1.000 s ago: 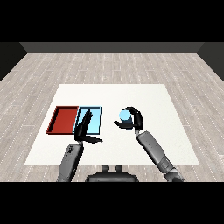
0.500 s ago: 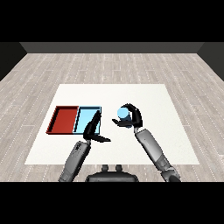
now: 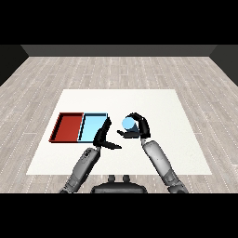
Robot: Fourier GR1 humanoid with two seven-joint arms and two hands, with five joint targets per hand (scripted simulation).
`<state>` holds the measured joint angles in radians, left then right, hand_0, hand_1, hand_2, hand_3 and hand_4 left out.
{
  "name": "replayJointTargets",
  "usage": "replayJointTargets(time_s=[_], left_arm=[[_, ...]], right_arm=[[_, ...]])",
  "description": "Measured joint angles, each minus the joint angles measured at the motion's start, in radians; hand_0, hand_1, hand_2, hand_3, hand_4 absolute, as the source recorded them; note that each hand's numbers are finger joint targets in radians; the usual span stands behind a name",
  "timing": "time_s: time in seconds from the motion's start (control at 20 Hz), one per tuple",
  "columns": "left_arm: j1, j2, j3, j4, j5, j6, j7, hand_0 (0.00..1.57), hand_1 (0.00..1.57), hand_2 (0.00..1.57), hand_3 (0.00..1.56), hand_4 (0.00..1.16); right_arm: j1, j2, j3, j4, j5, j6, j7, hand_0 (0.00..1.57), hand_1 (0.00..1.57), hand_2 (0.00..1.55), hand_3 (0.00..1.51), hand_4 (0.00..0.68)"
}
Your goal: Pick the blue can and put it in the blue box
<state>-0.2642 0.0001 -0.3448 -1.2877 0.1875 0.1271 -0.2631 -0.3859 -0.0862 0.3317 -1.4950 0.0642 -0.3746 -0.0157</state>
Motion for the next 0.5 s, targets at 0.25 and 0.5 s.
replayJointTargets(time_s=[0.25, 0.5], left_arm=[[0.009, 0.0, -0.031, 0.007, 0.027, 0.02, 0.001, 0.0, 0.0, 0.0, 0.0, 0.0], [-0.015, 0.0, -0.051, 0.041, 0.052, 0.048, 0.002, 0.0, 0.0, 0.0, 0.0, 0.0]], right_arm=[[-0.019, 0.047, -0.015, -0.012, 0.045, 0.015, 0.028, 1.48, 1.48, 1.46, 1.4, 0.605], [-0.03, 0.071, -0.046, 0.035, 0.025, 0.048, -0.023, 1.48, 1.48, 1.46, 1.39, 0.605]])
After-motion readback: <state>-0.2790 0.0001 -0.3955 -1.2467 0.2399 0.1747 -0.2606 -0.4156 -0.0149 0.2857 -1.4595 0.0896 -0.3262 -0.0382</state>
